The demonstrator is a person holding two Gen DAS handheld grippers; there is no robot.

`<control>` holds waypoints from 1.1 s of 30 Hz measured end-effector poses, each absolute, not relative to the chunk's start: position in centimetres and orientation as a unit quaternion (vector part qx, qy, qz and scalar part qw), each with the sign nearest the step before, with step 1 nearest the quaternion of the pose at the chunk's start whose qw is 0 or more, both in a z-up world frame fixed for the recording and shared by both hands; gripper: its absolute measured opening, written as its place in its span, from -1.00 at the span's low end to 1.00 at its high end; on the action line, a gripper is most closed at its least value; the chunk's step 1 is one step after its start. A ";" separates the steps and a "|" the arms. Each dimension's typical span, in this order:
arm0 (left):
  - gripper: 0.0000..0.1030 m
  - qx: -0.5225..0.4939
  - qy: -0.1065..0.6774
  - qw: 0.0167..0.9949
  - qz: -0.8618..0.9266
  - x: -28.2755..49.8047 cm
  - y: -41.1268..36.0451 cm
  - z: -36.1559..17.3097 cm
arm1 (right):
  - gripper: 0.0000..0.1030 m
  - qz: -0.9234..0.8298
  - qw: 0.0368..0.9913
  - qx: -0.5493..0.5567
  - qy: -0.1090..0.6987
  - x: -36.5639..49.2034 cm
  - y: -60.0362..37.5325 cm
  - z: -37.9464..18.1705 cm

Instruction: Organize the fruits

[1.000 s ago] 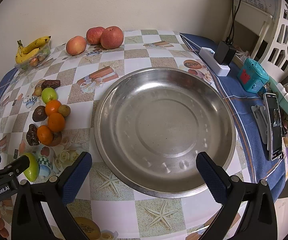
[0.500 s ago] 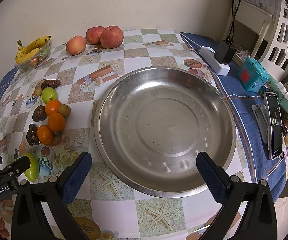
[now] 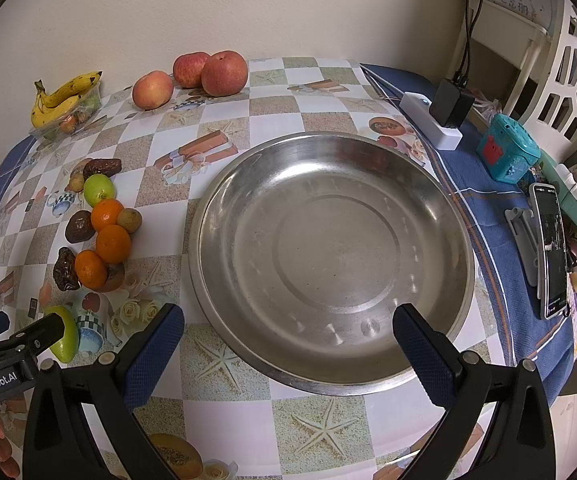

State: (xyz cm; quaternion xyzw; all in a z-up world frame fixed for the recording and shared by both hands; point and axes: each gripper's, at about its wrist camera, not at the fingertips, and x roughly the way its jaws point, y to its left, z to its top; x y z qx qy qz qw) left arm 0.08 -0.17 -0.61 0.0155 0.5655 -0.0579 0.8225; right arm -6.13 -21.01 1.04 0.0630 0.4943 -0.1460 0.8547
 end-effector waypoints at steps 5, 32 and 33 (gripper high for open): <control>1.00 0.000 0.559 0.827 -0.056 0.2 0.3 -0.4 | 1.00 -0.145 0.855 0.063 0.495 -6.1 -21.0 1.1; 1.00 -0.021 0.551 0.831 -0.075 0.9 0.5 -0.9 | 1.00 -0.117 0.864 0.080 0.483 -5.5 -20.6 1.6; 0.98 -0.018 0.550 0.832 -0.068 0.9 0.8 -0.9 | 1.00 -0.110 0.869 0.088 0.474 -5.3 -20.5 2.0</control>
